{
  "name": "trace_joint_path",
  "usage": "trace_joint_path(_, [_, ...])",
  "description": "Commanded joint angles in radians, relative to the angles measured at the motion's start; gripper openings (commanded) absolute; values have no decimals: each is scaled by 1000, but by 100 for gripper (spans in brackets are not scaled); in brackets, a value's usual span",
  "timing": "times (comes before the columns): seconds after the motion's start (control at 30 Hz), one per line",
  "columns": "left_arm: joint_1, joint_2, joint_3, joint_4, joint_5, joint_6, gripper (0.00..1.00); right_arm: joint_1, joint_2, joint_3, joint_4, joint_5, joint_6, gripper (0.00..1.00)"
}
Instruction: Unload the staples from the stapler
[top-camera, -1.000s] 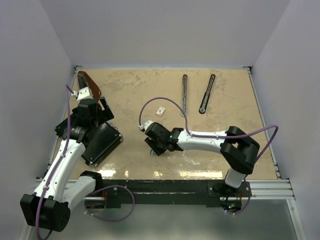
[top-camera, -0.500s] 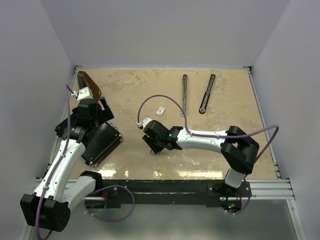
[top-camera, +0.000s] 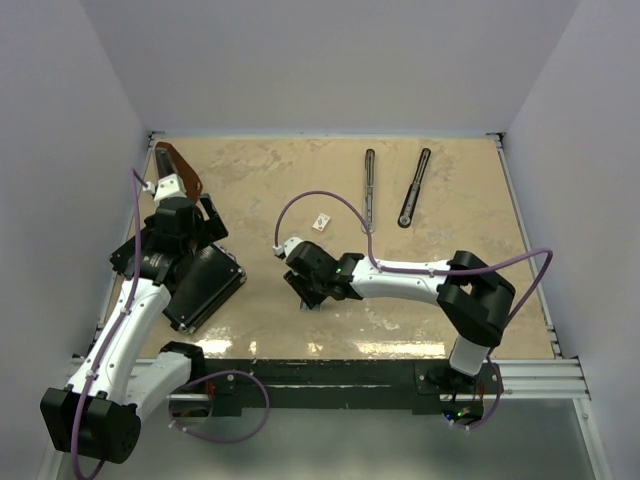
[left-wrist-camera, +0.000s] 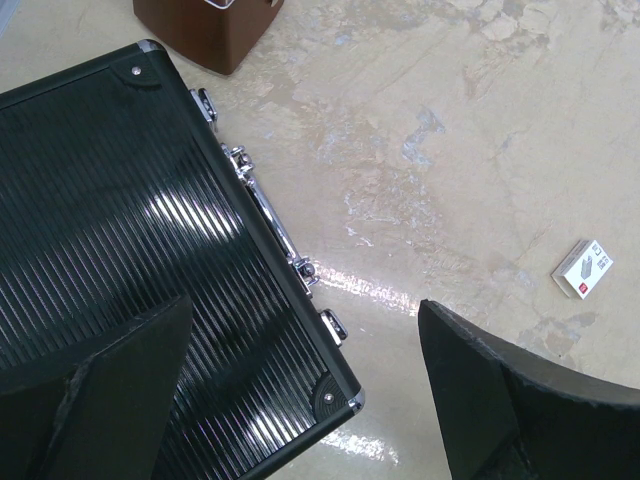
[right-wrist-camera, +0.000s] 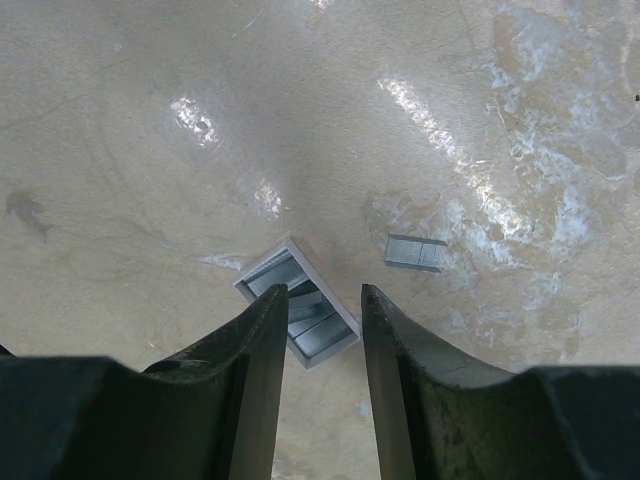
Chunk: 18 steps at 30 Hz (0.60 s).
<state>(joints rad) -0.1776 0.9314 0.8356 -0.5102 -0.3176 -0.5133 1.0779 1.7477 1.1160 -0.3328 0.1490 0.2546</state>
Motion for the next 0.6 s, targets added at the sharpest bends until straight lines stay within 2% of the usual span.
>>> trace_joint_path(0.0, [6,-2,-1,41,3,1,100,-4,12,-5,23,-3,11,39])
trace_joint_path(0.57, [6,1,0,41,5,1,100,-1,13,-22,38,-17,-5,45])
